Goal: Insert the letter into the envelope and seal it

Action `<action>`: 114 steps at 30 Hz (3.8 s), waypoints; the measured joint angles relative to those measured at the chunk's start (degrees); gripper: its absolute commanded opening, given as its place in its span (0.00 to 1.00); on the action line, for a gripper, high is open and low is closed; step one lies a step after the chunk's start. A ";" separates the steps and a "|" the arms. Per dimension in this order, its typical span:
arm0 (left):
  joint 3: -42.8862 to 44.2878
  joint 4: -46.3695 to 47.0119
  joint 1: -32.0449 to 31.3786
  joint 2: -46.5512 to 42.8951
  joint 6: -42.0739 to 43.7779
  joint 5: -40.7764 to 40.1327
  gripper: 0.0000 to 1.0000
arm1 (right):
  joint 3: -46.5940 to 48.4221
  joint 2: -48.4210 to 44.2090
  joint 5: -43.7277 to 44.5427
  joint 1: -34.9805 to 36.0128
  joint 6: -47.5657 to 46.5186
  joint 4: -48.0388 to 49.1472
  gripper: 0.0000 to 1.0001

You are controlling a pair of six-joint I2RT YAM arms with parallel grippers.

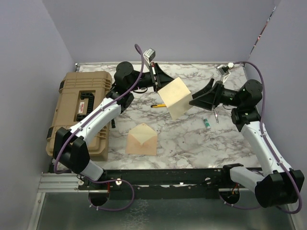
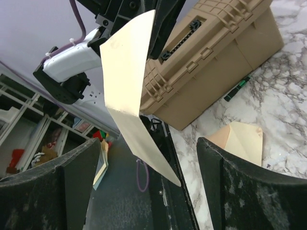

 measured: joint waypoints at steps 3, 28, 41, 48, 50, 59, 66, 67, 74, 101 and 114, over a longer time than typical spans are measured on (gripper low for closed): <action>0.00 0.92 0.00 -0.17 -1.25 -0.02 0.00 | 0.00 1.29 -0.17 2.97 0.87 3.02 0.63; 1.79 -36.59 15.63 -14.56 28.13 -15.67 0.70 | 1.01 -3.34 6.29 5.68 1.22 -3.02 0.00; 8.04 -42.84 -1.90 -14.21 46.10 -16.00 0.83 | 3.69 1.70 5.55 5.68 -0.76 -9.75 0.00; 4.63 -40.44 -8.46 -13.70 50.64 -15.76 0.68 | 4.70 1.73 2.27 5.73 0.11 -9.29 0.00; 4.39 -40.13 -9.01 -13.25 51.43 -15.65 0.63 | 4.70 1.68 1.25 5.75 0.46 -8.96 0.00; 3.74 -38.95 -10.45 -10.86 53.70 -10.78 0.26 | 4.70 1.64 -0.46 5.99 1.60 -8.39 0.00; 2.78 -38.45 -10.58 -11.04 54.84 -9.31 0.00 | 4.70 1.25 -0.42 6.01 1.62 -8.41 0.00; 2.64 -38.32 -10.58 -11.19 54.90 -9.31 0.00 | 4.70 1.07 -0.39 6.01 1.60 -8.44 0.01; 2.62 -38.25 -10.58 -12.07 54.58 -9.46 0.00 | 4.81 -0.57 1.60 6.01 0.17 -11.56 0.49; -4.22 -18.51 -10.58 -16.24 29.81 -18.25 0.00 | -8.74 -8.00 20.63 6.05 21.86 10.14 0.71; -6.12 -12.50 -10.58 -16.04 24.98 -18.21 0.00 | -7.10 -4.48 20.59 6.49 29.38 20.33 0.48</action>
